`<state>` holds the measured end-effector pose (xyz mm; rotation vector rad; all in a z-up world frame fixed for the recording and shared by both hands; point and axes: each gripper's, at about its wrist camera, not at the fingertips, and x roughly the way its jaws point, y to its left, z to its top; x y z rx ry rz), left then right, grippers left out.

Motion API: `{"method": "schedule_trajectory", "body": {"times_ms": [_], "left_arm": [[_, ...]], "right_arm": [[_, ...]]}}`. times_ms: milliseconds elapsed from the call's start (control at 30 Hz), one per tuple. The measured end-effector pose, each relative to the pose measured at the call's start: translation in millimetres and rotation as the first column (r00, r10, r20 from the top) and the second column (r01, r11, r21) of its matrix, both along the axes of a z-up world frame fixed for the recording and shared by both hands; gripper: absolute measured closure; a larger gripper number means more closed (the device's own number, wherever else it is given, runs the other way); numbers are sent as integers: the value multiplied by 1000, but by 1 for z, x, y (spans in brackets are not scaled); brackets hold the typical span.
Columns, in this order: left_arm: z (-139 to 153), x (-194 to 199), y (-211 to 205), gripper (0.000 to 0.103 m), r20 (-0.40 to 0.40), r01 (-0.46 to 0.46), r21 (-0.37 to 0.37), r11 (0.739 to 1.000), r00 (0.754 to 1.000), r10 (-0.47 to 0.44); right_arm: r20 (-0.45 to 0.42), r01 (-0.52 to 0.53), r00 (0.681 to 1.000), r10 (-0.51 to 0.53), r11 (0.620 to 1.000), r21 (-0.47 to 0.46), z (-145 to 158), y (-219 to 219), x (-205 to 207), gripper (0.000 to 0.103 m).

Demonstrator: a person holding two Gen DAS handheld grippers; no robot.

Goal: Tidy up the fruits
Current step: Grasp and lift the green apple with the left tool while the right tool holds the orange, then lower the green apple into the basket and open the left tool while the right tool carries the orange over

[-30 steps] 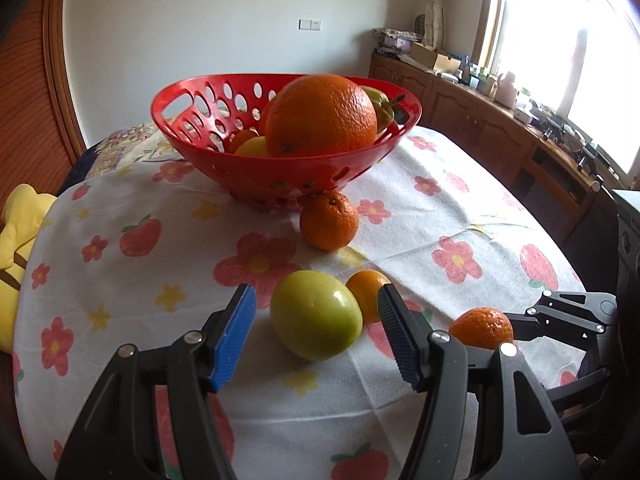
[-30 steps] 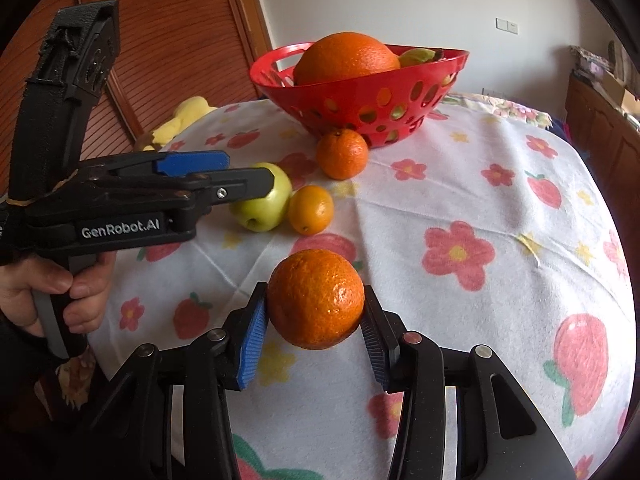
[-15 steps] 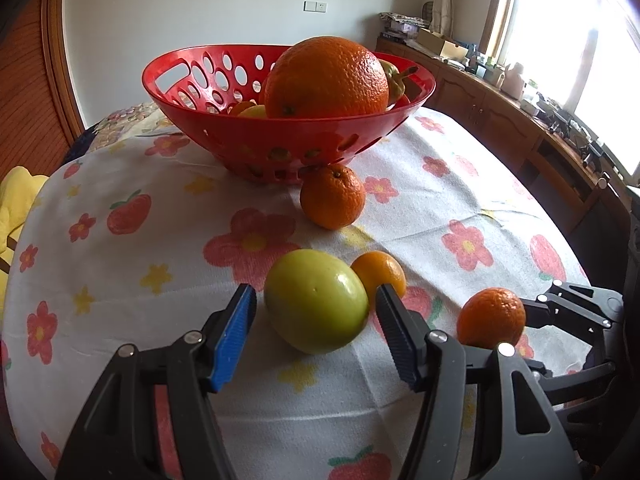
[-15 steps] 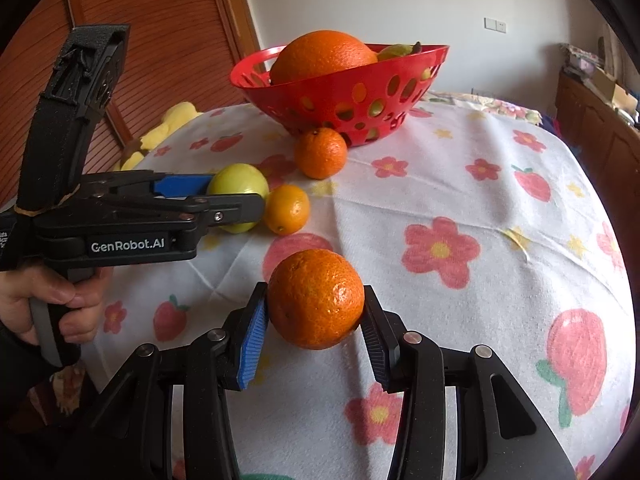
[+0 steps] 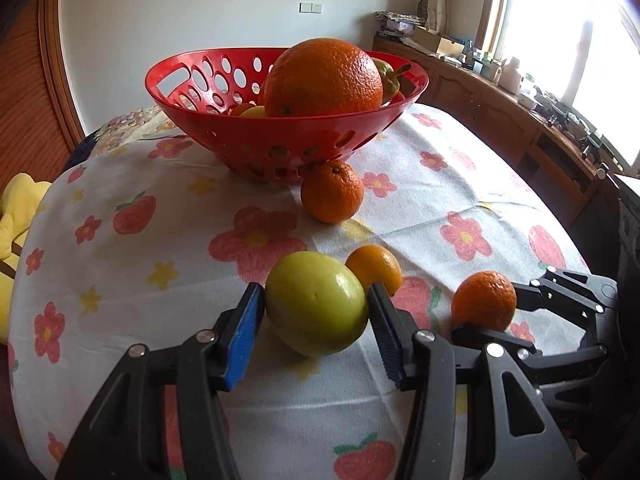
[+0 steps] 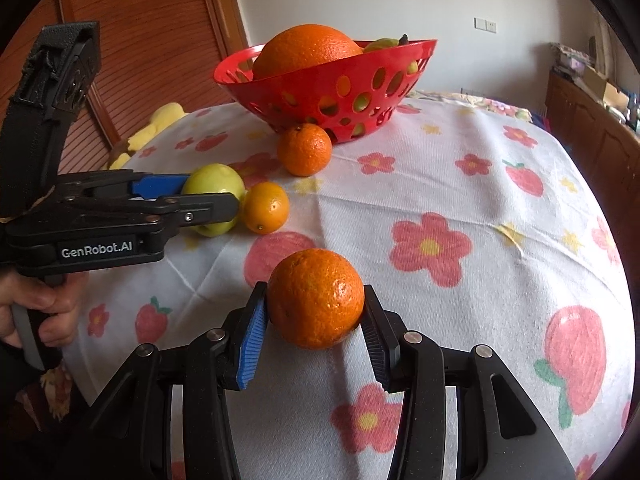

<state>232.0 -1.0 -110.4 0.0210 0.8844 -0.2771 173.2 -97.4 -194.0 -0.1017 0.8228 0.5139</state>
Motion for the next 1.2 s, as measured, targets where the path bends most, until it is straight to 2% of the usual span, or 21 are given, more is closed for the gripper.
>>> {"method": "schedule_trajectory", "body": {"times_ms": [333,600,967,1200], "left_arm": [[20,-12,20,52,38,-34,-10,999,999,34],[52,-11,25,51,104,-24,-27,999,994,26],[103,29,34,51,225,-10,-14,1000,974,13],[112,69,44,51,239,-18,-13,1000,971,21]], "right_arm": [[-7,3,1000,-2,1000,17,-1,-3,1,58],[4,-11,1000,11,1000,0,6,0,0,58],[127,-45,991,44,999,7,64,-4,20,58],[200,-62,978,57,998,19,107,-5,52,58]]}}
